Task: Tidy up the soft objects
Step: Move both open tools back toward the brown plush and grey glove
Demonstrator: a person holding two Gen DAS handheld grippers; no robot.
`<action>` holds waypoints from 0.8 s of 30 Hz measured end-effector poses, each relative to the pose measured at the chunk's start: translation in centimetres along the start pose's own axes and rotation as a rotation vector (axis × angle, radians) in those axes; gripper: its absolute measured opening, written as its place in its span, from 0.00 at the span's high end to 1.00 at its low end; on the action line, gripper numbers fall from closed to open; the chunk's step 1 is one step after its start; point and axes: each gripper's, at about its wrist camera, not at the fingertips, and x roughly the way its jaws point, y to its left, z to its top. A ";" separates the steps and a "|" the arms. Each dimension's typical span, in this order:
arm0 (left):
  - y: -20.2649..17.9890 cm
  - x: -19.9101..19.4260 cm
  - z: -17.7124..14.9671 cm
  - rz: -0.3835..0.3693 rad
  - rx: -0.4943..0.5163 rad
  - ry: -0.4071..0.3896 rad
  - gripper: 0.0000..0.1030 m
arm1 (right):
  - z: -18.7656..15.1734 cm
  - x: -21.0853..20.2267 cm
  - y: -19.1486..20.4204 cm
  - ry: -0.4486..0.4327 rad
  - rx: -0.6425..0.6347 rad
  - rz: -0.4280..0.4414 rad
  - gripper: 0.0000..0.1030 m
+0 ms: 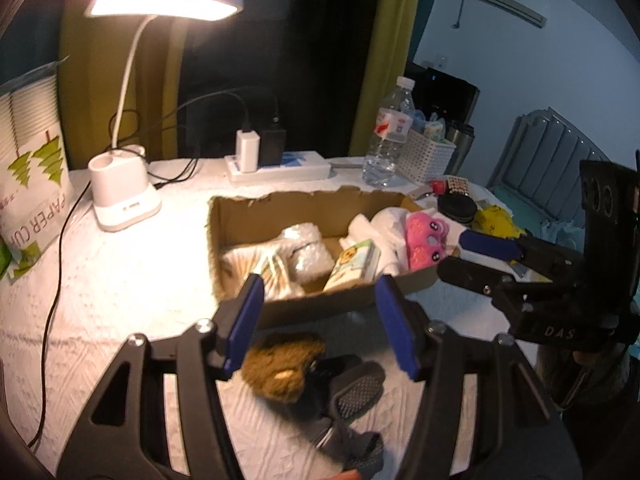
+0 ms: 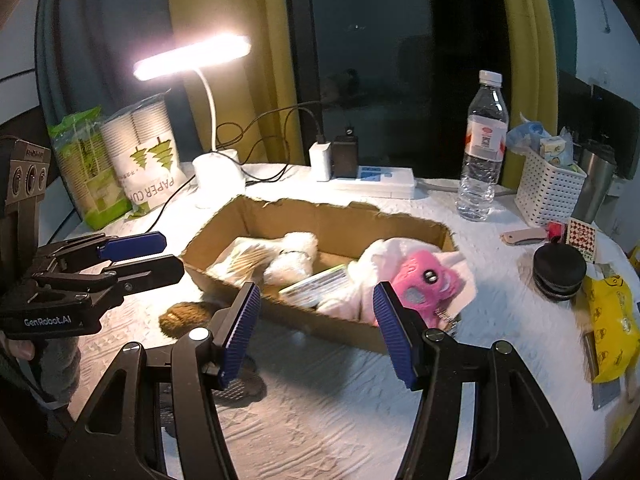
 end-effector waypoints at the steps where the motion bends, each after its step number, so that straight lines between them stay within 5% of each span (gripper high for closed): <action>1: 0.3 -0.2 -0.3 0.002 -0.005 0.001 0.42 | -0.1 0.0 0.3 0.003 -0.003 0.002 0.40; 24: 4.6 -1.8 -6.3 0.060 -0.074 0.039 0.42 | -4.0 3.6 7.1 0.119 -0.043 0.082 0.40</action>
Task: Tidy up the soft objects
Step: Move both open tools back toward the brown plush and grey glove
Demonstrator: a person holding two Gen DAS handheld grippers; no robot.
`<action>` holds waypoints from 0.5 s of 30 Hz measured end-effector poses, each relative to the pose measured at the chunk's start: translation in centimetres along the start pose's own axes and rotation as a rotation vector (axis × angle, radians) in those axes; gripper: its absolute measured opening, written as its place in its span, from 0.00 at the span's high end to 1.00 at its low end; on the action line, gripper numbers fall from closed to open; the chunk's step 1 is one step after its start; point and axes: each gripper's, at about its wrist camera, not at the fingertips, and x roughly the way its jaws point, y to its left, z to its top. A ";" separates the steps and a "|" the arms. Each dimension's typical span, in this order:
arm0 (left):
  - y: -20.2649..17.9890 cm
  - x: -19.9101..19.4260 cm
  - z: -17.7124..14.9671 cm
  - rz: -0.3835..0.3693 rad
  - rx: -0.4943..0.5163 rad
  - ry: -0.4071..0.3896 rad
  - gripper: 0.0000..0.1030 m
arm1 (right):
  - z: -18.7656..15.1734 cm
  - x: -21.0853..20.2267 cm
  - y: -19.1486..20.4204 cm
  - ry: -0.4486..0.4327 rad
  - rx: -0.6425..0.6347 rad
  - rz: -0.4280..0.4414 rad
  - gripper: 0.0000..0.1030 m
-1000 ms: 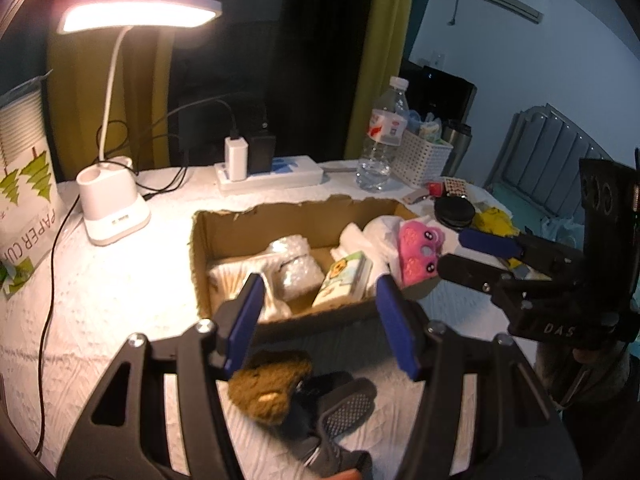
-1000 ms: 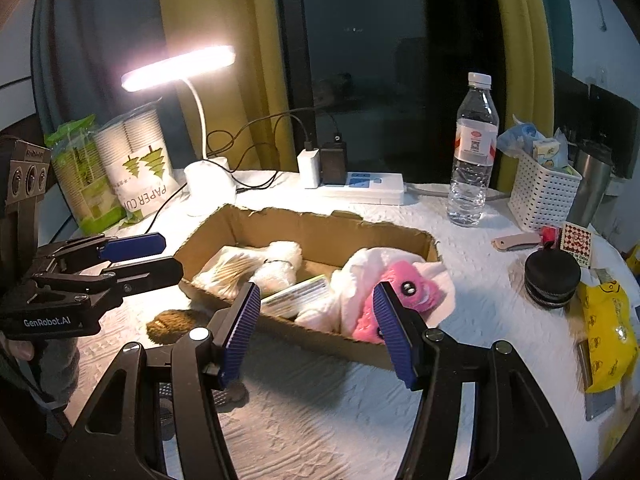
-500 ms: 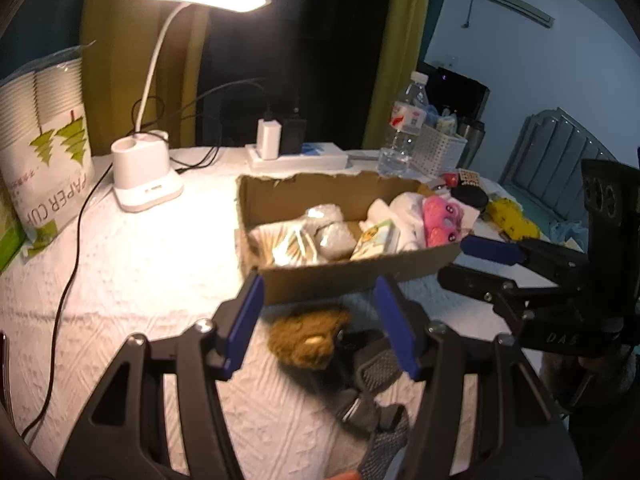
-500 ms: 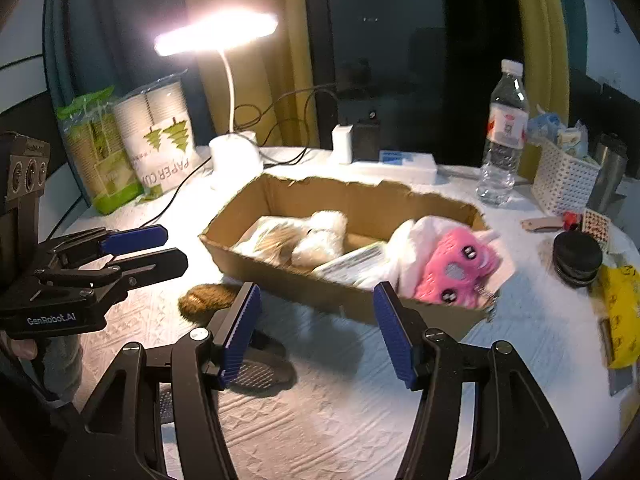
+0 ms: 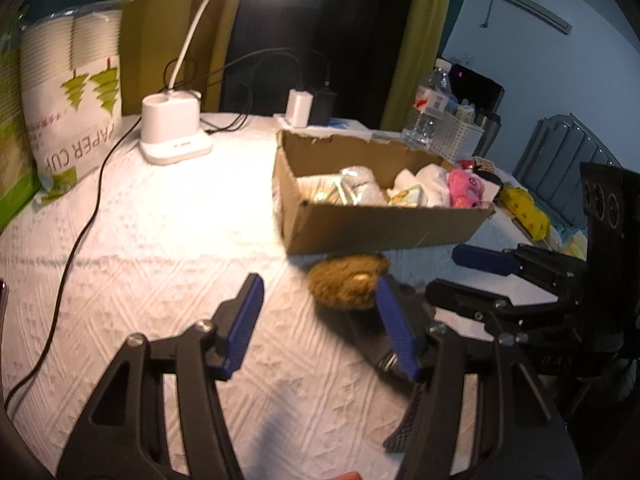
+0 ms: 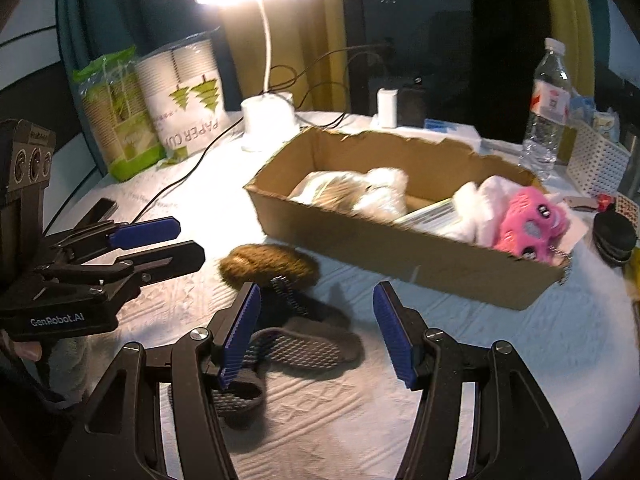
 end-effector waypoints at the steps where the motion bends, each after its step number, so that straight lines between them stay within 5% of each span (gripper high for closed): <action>1: 0.2 0.0 -0.2 0.000 -0.004 0.003 0.42 | -0.2 0.2 0.4 0.008 -0.002 0.006 0.40; 15: 1.6 0.3 -2.2 0.007 -0.042 0.050 0.42 | -2.3 3.6 3.2 0.115 -0.027 0.087 0.40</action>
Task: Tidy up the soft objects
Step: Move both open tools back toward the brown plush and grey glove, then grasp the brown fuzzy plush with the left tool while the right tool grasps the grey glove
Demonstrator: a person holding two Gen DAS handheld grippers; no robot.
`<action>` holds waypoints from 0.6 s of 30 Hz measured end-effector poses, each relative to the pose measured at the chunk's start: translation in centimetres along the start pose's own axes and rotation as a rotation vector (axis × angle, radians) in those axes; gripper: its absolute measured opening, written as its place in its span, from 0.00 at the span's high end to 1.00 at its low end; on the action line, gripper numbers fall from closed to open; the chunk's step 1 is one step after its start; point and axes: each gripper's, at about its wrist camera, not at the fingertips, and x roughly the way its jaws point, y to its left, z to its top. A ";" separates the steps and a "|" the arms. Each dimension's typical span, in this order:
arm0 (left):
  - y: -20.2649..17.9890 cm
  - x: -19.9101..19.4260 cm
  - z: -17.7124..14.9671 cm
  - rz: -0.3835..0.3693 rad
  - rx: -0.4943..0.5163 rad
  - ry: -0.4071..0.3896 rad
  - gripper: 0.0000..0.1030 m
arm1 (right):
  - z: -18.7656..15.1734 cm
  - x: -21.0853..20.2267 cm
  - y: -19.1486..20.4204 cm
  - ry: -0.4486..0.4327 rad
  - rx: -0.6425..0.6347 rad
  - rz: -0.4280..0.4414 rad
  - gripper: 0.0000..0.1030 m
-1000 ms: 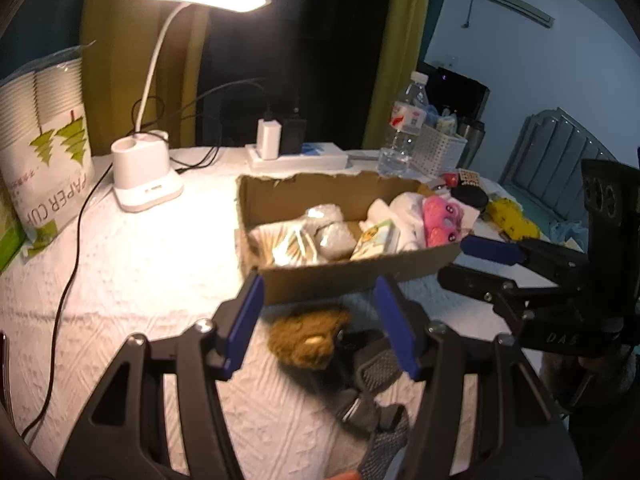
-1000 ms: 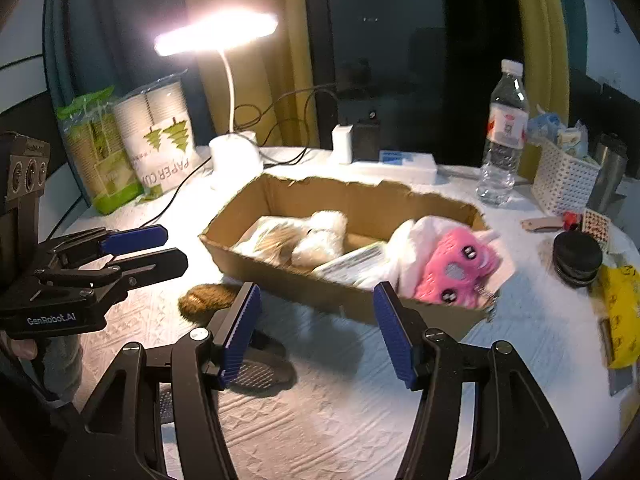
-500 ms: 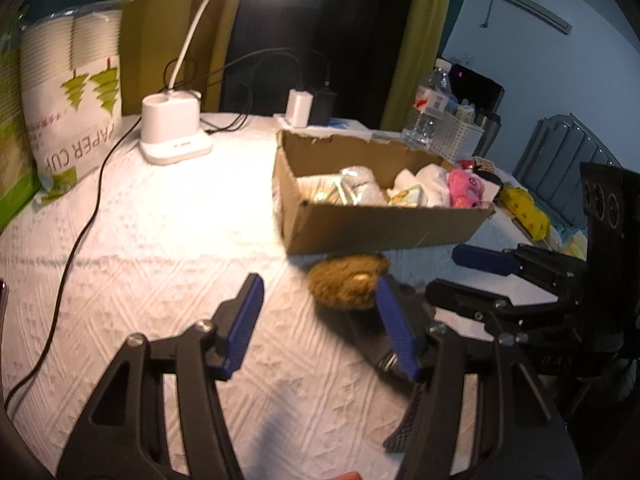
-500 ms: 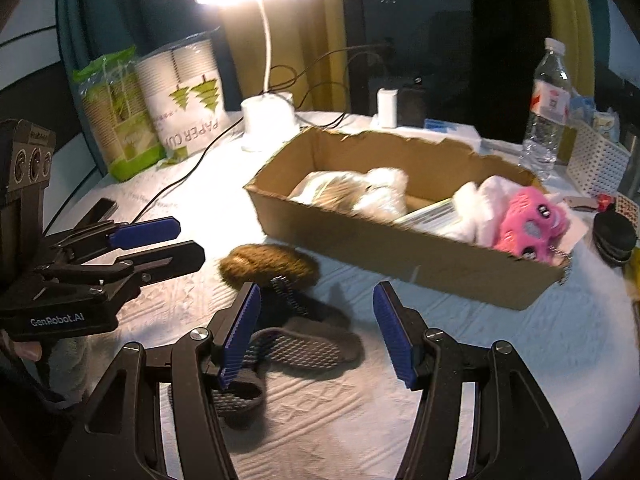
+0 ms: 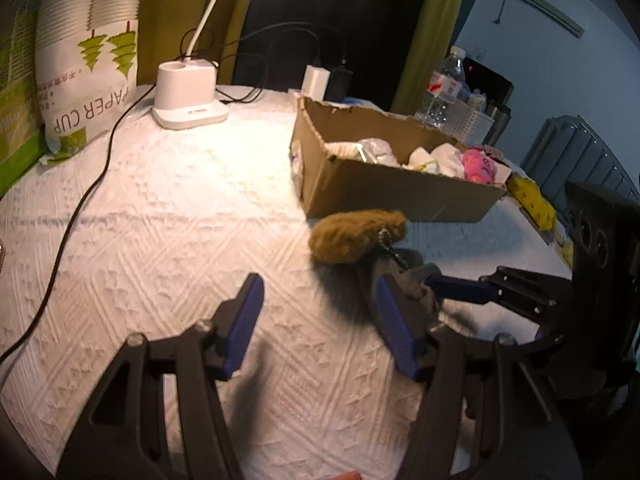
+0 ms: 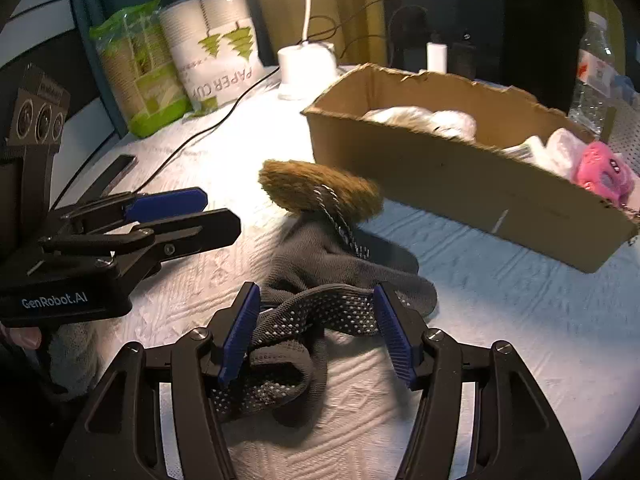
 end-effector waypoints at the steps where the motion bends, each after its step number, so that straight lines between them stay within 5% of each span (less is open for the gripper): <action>1: 0.0 0.0 -0.1 0.002 -0.002 0.002 0.42 | -0.1 0.3 0.1 0.009 -0.001 0.006 0.40; 4: 0.0 0.2 -0.1 0.007 0.001 0.011 0.42 | -0.2 0.4 0.4 0.012 -0.017 -0.002 0.41; 9: -0.5 0.5 0.2 0.011 0.012 0.017 0.42 | -0.5 0.2 0.4 0.021 -0.034 0.023 0.64; 18: -2.0 1.4 1.2 0.015 0.045 0.023 0.42 | -1.2 -1.4 -0.9 0.008 -0.056 -0.025 0.68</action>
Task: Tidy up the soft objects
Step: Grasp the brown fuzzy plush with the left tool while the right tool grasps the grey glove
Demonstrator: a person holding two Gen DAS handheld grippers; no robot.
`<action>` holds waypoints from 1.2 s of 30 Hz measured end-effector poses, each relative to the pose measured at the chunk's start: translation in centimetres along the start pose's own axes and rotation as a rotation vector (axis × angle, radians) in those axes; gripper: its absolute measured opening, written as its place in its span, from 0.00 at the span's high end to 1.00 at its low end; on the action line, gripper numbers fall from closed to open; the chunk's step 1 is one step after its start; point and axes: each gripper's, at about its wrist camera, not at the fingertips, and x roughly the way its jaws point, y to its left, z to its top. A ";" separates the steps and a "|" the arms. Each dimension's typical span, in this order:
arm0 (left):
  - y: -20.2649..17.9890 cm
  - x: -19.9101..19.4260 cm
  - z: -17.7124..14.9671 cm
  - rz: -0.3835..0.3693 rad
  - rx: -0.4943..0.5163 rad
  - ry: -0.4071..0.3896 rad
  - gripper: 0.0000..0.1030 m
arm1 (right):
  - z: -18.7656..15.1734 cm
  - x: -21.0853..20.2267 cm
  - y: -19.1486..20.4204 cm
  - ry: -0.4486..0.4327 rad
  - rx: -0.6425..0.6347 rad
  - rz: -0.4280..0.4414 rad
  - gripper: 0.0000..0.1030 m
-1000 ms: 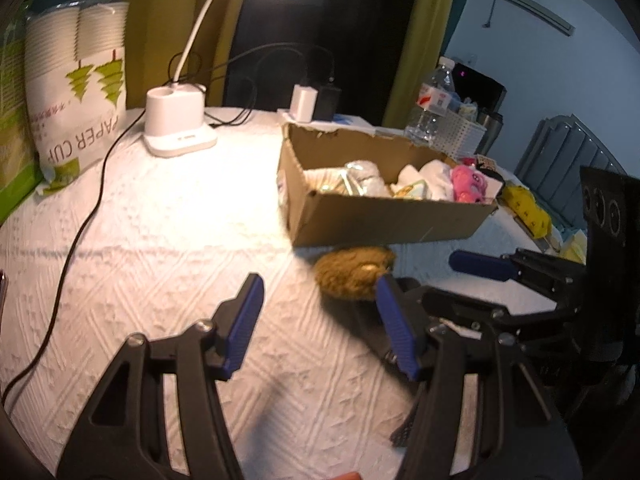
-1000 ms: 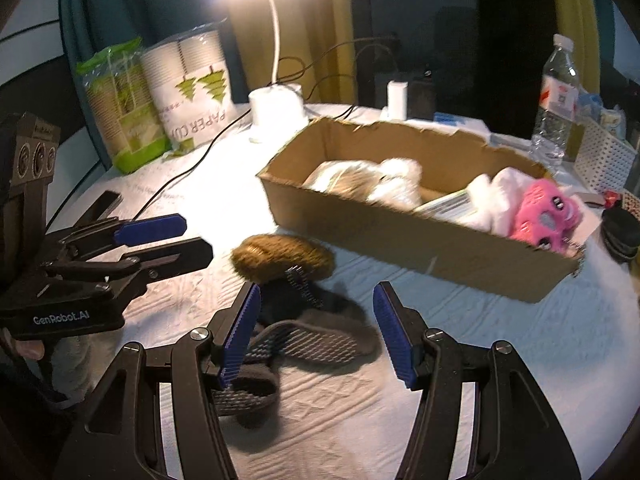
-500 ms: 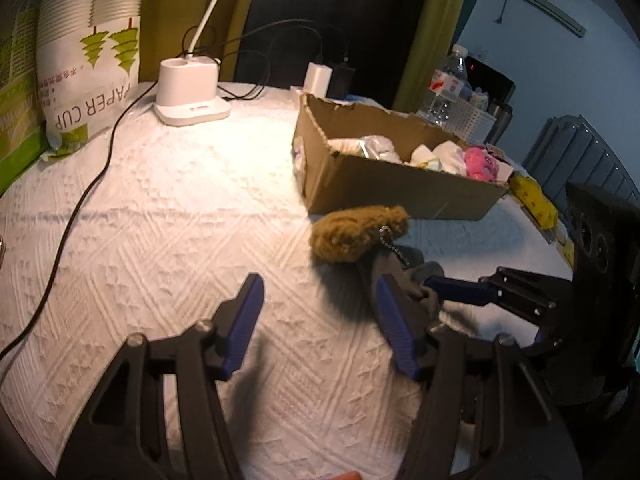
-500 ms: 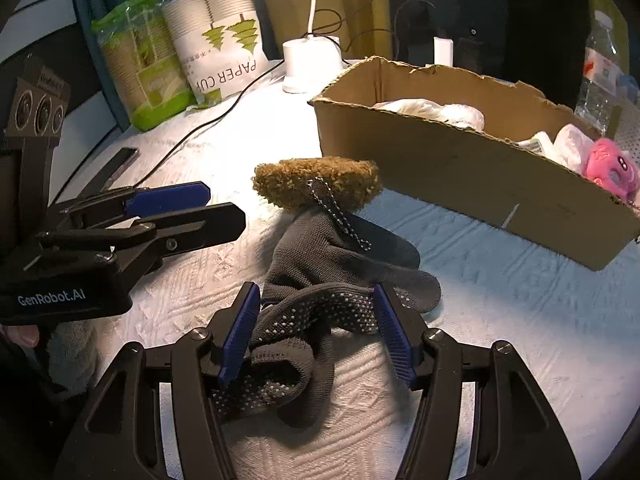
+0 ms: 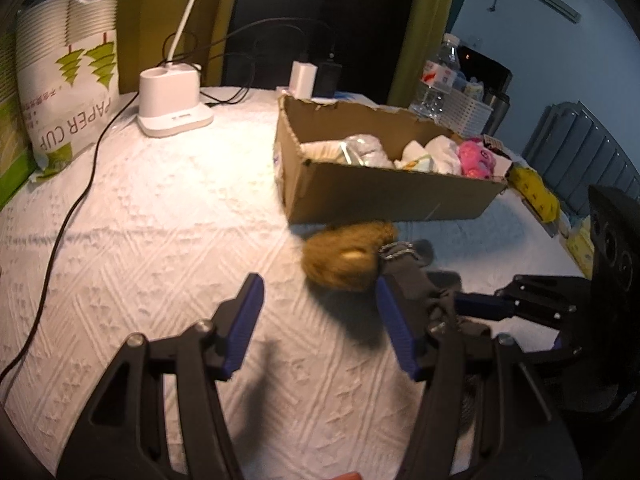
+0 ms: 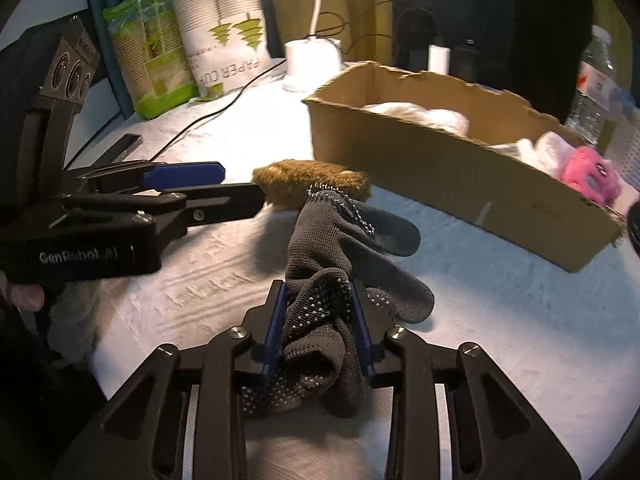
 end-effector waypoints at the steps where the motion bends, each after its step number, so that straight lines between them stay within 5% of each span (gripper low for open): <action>1: -0.2 0.1 0.1 -0.001 0.003 0.001 0.42 | -0.1 -0.2 -0.5 -0.003 0.008 -0.007 0.68; 24: -4.7 5.0 2.8 0.028 0.090 0.070 0.41 | -2.0 -3.4 -9.7 -0.056 0.162 -0.099 0.68; 27: -4.6 6.0 2.9 0.038 0.090 0.097 0.31 | -2.1 -3.5 -10.5 -0.060 0.176 -0.103 0.68; 36: -4.4 7.1 2.4 0.049 0.097 0.117 0.38 | -2.1 -3.3 -10.5 -0.058 0.178 -0.092 0.68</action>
